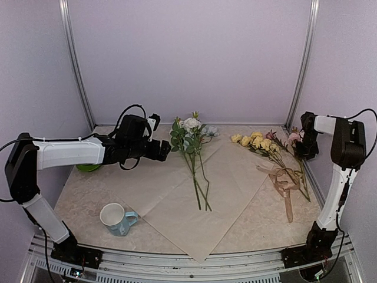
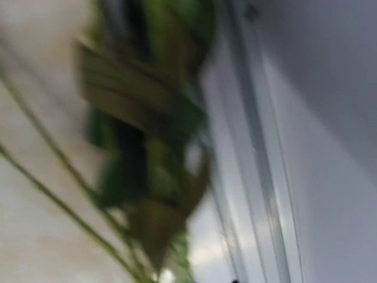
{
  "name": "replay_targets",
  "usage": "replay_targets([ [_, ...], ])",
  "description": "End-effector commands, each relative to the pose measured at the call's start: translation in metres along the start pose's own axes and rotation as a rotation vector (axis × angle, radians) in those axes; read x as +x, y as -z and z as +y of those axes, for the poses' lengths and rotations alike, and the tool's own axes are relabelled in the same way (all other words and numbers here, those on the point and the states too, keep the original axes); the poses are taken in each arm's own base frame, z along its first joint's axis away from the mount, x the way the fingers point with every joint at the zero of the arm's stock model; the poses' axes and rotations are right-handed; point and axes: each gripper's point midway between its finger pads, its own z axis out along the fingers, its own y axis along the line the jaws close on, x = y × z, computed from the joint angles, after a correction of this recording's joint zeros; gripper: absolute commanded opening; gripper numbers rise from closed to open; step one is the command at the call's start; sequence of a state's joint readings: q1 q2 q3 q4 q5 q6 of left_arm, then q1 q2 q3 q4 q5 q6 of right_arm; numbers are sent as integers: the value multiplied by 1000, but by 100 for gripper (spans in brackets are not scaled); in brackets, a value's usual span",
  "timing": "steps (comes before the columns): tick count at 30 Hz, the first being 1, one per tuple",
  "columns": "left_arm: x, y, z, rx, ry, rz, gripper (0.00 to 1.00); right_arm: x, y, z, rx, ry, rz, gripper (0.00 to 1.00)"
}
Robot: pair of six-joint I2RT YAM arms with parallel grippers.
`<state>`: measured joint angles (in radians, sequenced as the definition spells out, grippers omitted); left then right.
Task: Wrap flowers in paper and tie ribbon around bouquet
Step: Pick up the fake flower from the corner of the board.
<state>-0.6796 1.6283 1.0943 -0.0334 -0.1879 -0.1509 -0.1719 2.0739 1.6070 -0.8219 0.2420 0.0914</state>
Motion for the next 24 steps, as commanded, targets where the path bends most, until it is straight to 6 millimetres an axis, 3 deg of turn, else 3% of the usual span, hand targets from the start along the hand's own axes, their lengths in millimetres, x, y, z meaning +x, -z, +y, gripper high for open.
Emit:
replay_targets([
  [1,0,-6,0,0,-12,5,99,3,6,-3,-63,-79,-45,33],
  [6,-1,-8,-3,6,-13,5,99,19,-6,5,-98,-87,-24,37],
  [14,-1,-7,0,-5,-17,8,99,29,-23,13,-120,-74,13,17],
  [16,-1,-6,-1,-2,-15,6,99,30,-25,12,-110,-72,21,1],
  [20,-4,-6,-2,3,-17,2,99,25,-12,3,-73,-74,-8,0],
  [24,-7,-6,-3,3,-17,-2,99,12,20,-4,-65,-72,-85,0],
])
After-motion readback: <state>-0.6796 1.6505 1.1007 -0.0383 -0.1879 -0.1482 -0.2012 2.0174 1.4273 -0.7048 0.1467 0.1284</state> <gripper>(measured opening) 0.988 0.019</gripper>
